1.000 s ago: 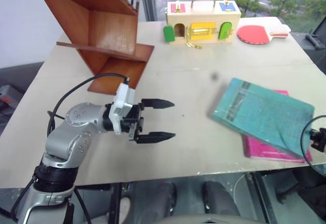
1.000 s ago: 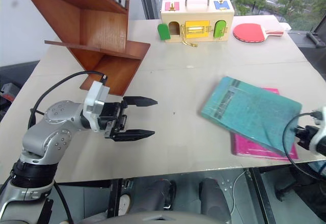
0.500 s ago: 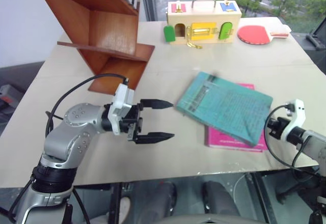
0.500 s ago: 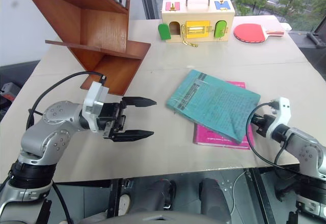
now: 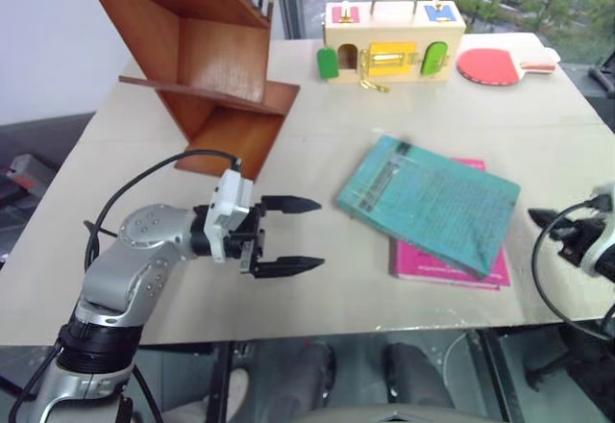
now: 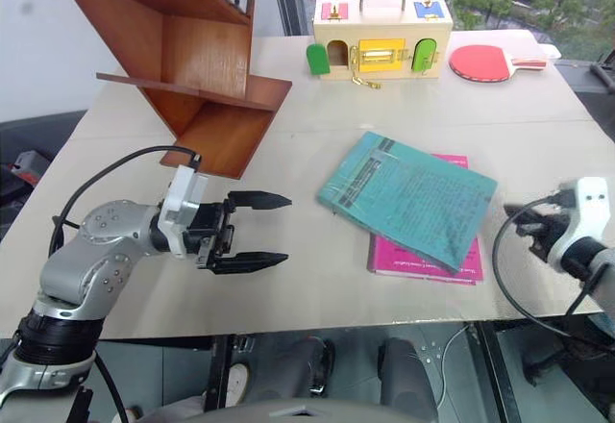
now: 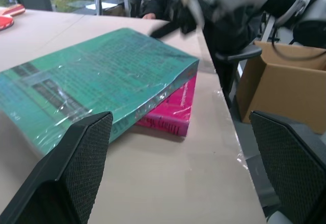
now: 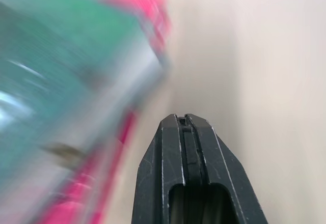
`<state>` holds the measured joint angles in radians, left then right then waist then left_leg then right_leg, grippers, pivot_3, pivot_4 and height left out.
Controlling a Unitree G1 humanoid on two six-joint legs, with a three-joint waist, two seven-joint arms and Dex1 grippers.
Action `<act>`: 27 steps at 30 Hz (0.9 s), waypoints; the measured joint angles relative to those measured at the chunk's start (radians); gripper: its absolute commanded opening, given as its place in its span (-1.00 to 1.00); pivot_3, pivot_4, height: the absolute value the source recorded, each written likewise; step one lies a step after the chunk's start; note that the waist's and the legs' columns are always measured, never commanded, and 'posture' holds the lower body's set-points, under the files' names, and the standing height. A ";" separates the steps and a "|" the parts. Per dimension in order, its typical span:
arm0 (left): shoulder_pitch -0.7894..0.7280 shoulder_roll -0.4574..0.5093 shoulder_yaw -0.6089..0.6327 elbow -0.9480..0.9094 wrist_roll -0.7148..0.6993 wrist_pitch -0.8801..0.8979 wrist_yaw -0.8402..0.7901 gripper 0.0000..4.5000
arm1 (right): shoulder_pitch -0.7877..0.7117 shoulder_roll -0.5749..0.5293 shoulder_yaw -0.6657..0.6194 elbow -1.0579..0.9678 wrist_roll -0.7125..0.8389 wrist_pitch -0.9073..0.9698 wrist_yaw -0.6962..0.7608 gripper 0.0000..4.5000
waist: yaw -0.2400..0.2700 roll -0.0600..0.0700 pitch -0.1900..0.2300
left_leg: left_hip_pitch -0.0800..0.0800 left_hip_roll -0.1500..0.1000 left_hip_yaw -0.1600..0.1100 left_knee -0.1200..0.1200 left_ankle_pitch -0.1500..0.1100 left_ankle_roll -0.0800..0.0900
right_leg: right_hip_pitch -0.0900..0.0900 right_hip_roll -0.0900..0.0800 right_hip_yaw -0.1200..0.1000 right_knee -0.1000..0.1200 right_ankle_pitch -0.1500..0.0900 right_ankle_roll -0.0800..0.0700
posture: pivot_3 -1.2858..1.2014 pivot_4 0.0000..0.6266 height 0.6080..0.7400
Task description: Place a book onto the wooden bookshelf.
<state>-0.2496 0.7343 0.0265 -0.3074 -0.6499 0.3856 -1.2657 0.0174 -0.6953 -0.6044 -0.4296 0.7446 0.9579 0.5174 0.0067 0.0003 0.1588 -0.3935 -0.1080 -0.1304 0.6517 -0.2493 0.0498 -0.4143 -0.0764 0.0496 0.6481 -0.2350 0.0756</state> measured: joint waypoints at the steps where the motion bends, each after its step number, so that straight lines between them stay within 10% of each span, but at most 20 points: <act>1: 0.000 0.000 0.000 0.007 0.002 -0.002 0.000 1.00 | -0.018 -0.023 -0.007 -0.061 0.051 0.009 0.016 -0.99 | -0.002 0.000 0.000 | 0.000 0.001 0.000 0.000 0.000 0.000 | 0.000 0.001 -0.001 0.000 0.000 0.000 | 0.03 -0.52 1.00; 10: 0.022 0.005 0.006 0.041 0.028 -0.022 -0.005 1.00 | -0.351 -0.022 0.334 -0.254 0.259 0.134 -0.086 -0.99 | -0.014 -0.002 0.001 | -0.001 0.002 -0.001 0.000 0.002 -0.004 | 0.000 0.001 -0.002 -0.002 0.000 0.000 | 0.03 -0.52 1.00; 18: 0.105 0.059 0.054 0.064 0.060 -0.054 -0.015 1.00 | -0.514 0.030 0.862 -0.125 0.030 0.168 -0.081 -0.99 | -0.017 -0.003 0.001 | -0.006 0.000 -0.002 0.000 0.002 -0.004 | -0.004 0.000 -0.003 -0.004 0.000 -0.001 | 0.03 -0.52 1.00; 27: 0.155 0.078 0.096 0.058 0.060 -0.067 -0.007 1.00 | -0.622 0.115 1.004 0.048 -0.154 0.106 -0.021 -0.99 | -0.019 -0.003 0.001 | -0.005 0.000 -0.002 0.000 0.002 -0.004 | -0.005 0.000 -0.003 -0.003 0.000 -0.001 | 0.03 -0.52 1.00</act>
<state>-0.0942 0.8128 0.1226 -0.2496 -0.5895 0.3186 -1.2722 -0.6045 -0.5802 0.4000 -0.3817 0.5907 1.0636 0.4962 -0.0123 -0.0024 0.1594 -0.3989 -0.1077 -0.1324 0.6515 -0.2468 0.0454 -0.4188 -0.0765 0.0466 0.6447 -0.2348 0.0749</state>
